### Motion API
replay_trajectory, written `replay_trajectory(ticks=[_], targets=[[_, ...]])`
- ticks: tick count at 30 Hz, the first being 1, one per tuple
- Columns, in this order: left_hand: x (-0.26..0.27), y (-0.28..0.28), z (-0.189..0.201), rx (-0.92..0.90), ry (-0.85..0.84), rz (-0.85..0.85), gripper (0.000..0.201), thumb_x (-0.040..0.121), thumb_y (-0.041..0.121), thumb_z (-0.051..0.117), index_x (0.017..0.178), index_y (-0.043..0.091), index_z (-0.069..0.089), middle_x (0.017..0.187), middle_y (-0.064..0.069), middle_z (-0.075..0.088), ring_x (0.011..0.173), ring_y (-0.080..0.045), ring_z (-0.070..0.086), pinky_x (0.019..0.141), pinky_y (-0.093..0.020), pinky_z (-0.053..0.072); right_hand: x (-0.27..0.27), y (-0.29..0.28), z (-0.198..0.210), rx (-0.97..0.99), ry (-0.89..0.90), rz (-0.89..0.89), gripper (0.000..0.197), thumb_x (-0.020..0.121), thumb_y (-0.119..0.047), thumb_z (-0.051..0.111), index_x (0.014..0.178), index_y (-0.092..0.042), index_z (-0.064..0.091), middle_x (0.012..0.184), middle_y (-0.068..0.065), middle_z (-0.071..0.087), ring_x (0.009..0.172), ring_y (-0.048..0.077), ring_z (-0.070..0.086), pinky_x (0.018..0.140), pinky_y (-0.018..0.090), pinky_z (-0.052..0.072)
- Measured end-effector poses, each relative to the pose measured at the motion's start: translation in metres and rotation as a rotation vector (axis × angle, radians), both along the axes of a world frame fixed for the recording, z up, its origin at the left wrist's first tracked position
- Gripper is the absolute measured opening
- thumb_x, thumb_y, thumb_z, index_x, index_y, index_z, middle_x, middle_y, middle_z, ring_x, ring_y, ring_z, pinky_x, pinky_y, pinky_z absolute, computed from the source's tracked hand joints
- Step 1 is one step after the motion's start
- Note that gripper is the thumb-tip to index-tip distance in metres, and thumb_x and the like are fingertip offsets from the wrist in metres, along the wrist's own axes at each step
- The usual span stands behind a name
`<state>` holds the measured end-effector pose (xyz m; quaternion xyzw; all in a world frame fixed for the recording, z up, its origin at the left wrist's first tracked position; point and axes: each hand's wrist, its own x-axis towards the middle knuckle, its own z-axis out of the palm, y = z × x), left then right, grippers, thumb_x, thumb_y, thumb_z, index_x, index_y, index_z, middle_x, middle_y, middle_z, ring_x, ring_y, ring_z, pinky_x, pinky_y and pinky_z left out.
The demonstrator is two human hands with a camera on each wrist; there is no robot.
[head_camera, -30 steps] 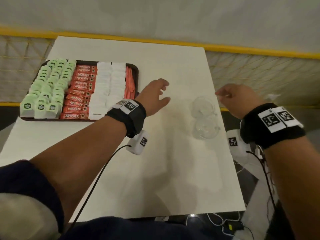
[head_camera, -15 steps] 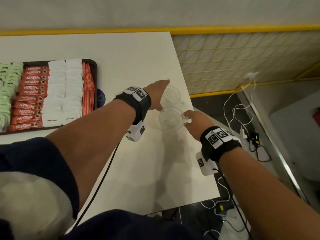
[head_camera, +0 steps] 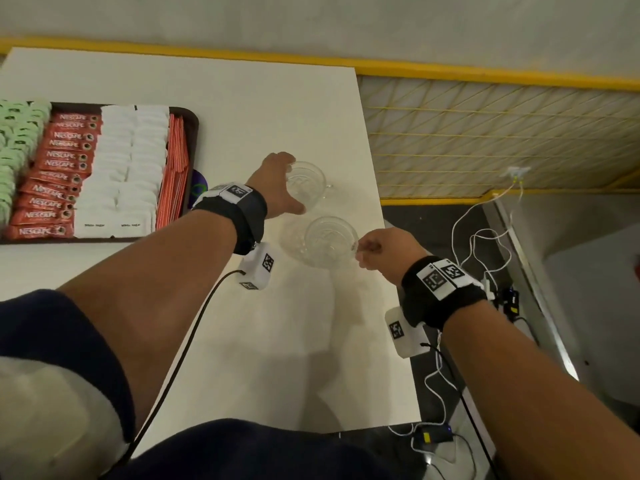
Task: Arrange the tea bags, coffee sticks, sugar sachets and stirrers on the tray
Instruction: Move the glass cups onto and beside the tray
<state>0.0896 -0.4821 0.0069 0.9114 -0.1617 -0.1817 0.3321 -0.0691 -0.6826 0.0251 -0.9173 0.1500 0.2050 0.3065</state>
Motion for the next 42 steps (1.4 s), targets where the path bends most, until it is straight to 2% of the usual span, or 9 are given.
replay_trajectory(ticks=[7,11,17,20,26,28,32,37,42], targets=[[0.007,0.082,0.005,-0.134,-0.072,0.332,0.094,0.065,0.024,0.091,0.142,0.01,0.038,0.136,-0.006,0.043,0.114,-0.017,0.052,0.087,-0.025,0.04,0.041,0.043,-0.005,0.247,-0.091,-0.148,0.016,0.088,-0.008,0.067,0.081,-0.021,0.063,0.083,0.007,0.071,0.081,0.025,0.073,0.087,0.044,0.058],[0.013,0.131,0.014,-0.1,-0.096,0.429,0.097,0.063,0.028,0.09,0.143,0.014,0.037,0.14,-0.005,0.04,0.123,-0.02,0.046,0.094,-0.024,0.037,0.076,0.088,-0.002,0.327,-0.126,-0.207,0.019,0.091,-0.01,0.065,0.077,-0.021,0.061,0.087,0.01,0.072,0.083,0.027,0.073,0.087,0.046,0.057],[0.025,0.198,0.02,-0.104,-0.108,0.462,0.095,0.063,0.028,0.091,0.141,0.012,0.038,0.134,-0.004,0.043,0.108,-0.015,0.049,0.085,-0.024,0.04,0.129,0.147,-0.01,0.291,-0.156,-0.211,0.027,0.086,-0.011,0.067,0.067,-0.028,0.06,0.096,0.011,0.074,0.092,0.029,0.071,0.091,0.043,0.055],[0.03,0.227,0.022,-0.107,-0.116,0.47,0.094,0.063,0.025,0.091,0.14,0.011,0.039,0.134,-0.006,0.044,0.107,-0.014,0.048,0.085,-0.024,0.041,0.151,0.171,-0.015,0.321,-0.144,-0.305,0.015,0.092,-0.011,0.062,0.078,-0.015,0.064,0.094,0.011,0.073,0.089,0.024,0.072,0.075,0.028,0.058],[0.034,0.273,0.019,-0.061,-0.12,0.43,0.098,0.063,0.026,0.091,0.143,0.013,0.037,0.139,-0.006,0.043,0.119,-0.019,0.049,0.09,-0.024,0.039,0.188,0.205,-0.022,0.277,-0.148,-0.37,0.019,0.09,-0.017,0.066,0.072,-0.021,0.062,0.086,0.009,0.073,0.085,0.022,0.073,0.088,0.041,0.057],[0.036,0.285,0.019,-0.052,-0.116,0.413,0.098,0.063,0.026,0.091,0.144,0.013,0.036,0.141,-0.006,0.043,0.122,-0.017,0.046,0.092,-0.022,0.036,0.2,0.212,-0.026,0.246,-0.141,-0.37,0.005,0.086,-0.017,0.07,0.081,-0.015,0.069,0.093,0.01,0.074,0.089,0.026,0.072,0.089,0.043,0.056],[0.041,0.295,0.017,-0.045,-0.09,0.362,0.099,0.062,0.027,0.092,0.143,0.014,0.036,0.141,-0.004,0.043,0.123,-0.016,0.045,0.093,-0.022,0.036,0.21,0.226,-0.023,0.201,-0.153,-0.397,0.017,0.084,-0.015,0.071,0.1,-0.009,0.073,0.096,0.009,0.074,0.088,0.025,0.071,0.087,0.042,0.057],[0.047,0.291,0.018,-0.055,-0.059,0.287,0.097,0.062,0.027,0.092,0.142,0.015,0.038,0.14,-0.004,0.042,0.117,-0.014,0.045,0.09,-0.023,0.037,0.209,0.234,-0.024,0.189,-0.189,-0.444,0.015,0.087,-0.02,0.069,0.098,-0.01,0.068,0.091,0.008,0.074,0.084,0.022,0.072,0.086,0.042,0.057],[0.048,0.275,0.021,-0.098,0.006,0.161,0.097,0.062,0.024,0.092,0.142,0.017,0.037,0.138,-0.002,0.043,0.114,-0.015,0.049,0.087,-0.026,0.044,0.201,0.232,-0.011,0.116,-0.197,-0.477,0.036,0.091,-0.029,0.06,0.122,-0.015,0.052,0.109,0.01,0.066,0.098,0.028,0.068,0.09,0.041,0.054]])
